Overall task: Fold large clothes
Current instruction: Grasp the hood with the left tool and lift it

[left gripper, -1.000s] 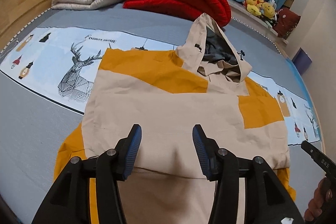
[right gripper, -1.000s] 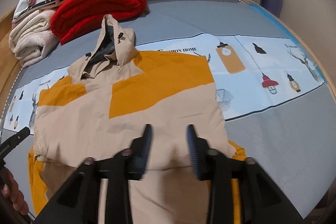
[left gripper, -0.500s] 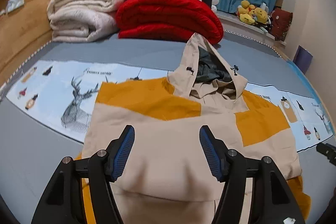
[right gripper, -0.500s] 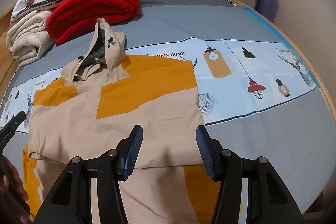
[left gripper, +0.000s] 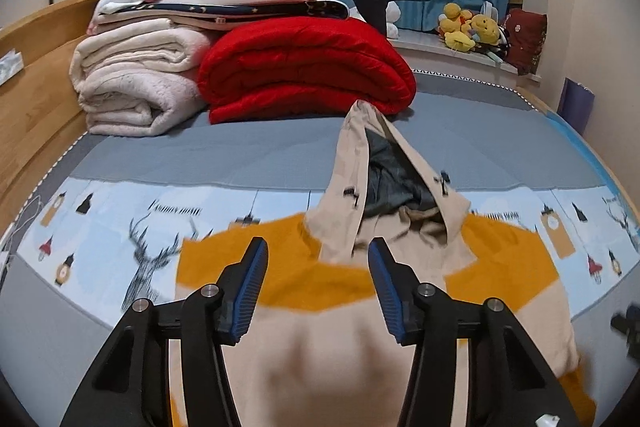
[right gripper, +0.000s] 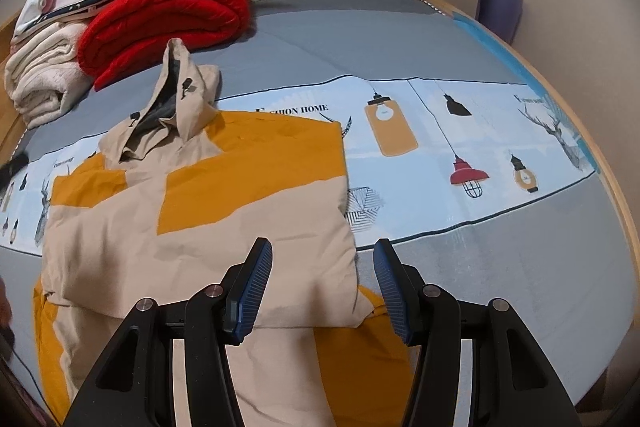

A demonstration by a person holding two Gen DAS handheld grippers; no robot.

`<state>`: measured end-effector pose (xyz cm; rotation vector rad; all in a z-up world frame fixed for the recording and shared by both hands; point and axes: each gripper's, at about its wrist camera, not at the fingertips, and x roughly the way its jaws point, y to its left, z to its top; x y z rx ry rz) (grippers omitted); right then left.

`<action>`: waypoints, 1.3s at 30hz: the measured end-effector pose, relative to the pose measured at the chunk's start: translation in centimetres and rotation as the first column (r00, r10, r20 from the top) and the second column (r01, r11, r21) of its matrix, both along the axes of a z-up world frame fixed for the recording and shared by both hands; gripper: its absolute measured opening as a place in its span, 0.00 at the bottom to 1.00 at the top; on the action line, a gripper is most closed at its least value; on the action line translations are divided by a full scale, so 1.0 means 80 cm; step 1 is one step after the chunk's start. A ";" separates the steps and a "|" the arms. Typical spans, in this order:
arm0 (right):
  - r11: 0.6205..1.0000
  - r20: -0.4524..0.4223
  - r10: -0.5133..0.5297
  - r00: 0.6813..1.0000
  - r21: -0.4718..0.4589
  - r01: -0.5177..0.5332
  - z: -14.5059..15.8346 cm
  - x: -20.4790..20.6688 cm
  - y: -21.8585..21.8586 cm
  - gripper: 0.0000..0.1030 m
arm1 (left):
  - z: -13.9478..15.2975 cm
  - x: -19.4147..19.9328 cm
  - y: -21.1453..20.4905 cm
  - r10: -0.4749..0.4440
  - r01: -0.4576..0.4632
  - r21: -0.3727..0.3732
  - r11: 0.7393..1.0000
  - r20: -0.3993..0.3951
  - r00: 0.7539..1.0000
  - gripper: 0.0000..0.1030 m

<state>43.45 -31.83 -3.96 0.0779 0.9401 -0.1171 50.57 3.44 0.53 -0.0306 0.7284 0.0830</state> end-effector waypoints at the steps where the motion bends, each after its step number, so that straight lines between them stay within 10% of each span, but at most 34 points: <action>1: 1.000 -0.001 -0.002 1.000 0.001 0.002 -0.001 0.002 -0.002 0.53 | 0.001 0.013 -0.002 -0.003 0.003 0.008 1.000 -0.004 1.000 0.46; 24: 0.998 -0.108 -0.019 0.994 -0.057 0.013 -0.056 0.061 -0.016 0.49 | -0.097 0.386 -0.037 -0.074 0.051 -0.086 0.995 -0.289 0.955 0.58; 31: 0.997 -0.158 -0.045 0.986 -0.072 0.034 -0.079 0.073 -0.029 0.49 | -0.129 0.455 -0.058 -0.005 0.003 -0.007 1.000 -0.325 0.946 0.59; 33: 0.997 -0.158 -0.045 0.986 -0.075 0.033 -0.079 0.074 -0.029 0.49 | -0.143 0.469 -0.057 0.033 -0.022 0.035 0.999 -0.357 0.934 0.46; 35: 0.996 -0.153 -0.048 0.987 -0.082 0.035 -0.078 0.075 -0.030 0.49 | -0.154 0.473 -0.054 0.029 -0.016 0.037 0.999 -0.393 0.919 0.05; 39: 0.996 -0.160 -0.047 0.986 -0.079 0.035 -0.078 0.076 -0.030 0.49 | -0.139 0.447 -0.054 -0.005 0.026 0.059 0.998 -0.330 0.944 0.03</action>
